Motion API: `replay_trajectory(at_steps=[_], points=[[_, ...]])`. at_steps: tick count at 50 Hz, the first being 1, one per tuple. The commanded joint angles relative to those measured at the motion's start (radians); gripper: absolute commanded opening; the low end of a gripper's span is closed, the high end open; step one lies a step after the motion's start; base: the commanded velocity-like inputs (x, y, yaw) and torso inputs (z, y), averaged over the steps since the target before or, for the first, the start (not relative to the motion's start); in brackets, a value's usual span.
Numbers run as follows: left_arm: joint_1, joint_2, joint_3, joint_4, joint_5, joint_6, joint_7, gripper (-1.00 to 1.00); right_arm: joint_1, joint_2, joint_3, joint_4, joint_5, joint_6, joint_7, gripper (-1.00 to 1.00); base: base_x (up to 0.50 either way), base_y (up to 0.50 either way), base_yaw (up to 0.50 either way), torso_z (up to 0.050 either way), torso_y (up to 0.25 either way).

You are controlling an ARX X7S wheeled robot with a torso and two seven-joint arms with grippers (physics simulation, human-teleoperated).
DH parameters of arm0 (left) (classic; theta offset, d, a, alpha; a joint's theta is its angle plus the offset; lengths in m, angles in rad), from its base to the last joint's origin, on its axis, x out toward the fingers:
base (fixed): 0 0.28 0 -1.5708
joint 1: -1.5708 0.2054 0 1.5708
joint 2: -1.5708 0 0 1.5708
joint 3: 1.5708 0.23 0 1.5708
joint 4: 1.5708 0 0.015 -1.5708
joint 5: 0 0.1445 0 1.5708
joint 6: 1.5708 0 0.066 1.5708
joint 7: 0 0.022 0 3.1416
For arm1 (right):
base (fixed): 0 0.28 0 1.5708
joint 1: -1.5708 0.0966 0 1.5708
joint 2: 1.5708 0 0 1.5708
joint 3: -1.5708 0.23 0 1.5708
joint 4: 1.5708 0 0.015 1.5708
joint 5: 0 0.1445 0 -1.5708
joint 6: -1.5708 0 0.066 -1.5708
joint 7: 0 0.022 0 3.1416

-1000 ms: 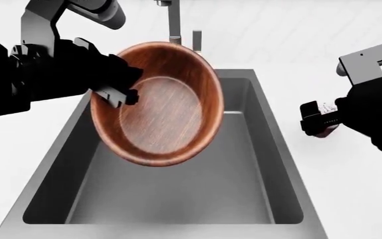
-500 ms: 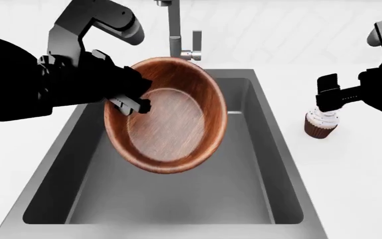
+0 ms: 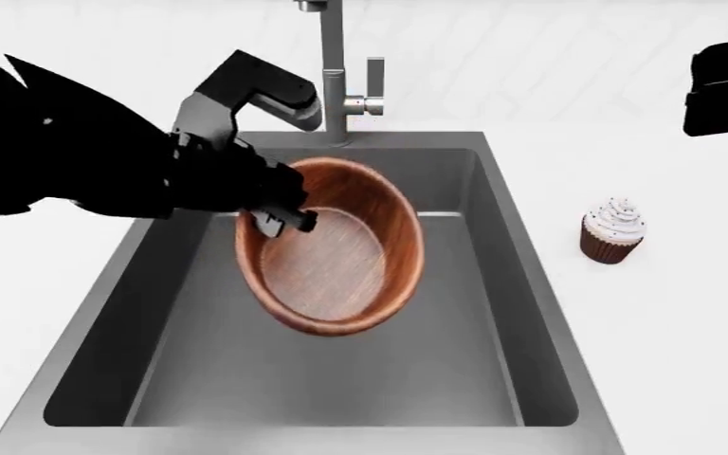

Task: Move the fresh-baked cupcake off the tray onto the counter, and place the bowl used for mixing into the sink.

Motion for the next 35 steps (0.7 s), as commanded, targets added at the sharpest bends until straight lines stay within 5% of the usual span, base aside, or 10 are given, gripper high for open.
replay_trajectory(at_steps=[1,35], points=[[-0.022,0.106,0.073,-0.172,0.087,-0.011,0.014,-1.00,0.074,0.018,0.041,-0.019,0.054,0.033,0.036,1.00,0.00,0.00,0.00,0.000,0.010],[0.082,0.322,0.155,-0.485,0.197,0.104,0.206,-1.00,0.162,0.001,-0.017,-0.028,0.043,0.021,-0.007,1.00,0.00,0.00,0.00,0.000,0.000]])
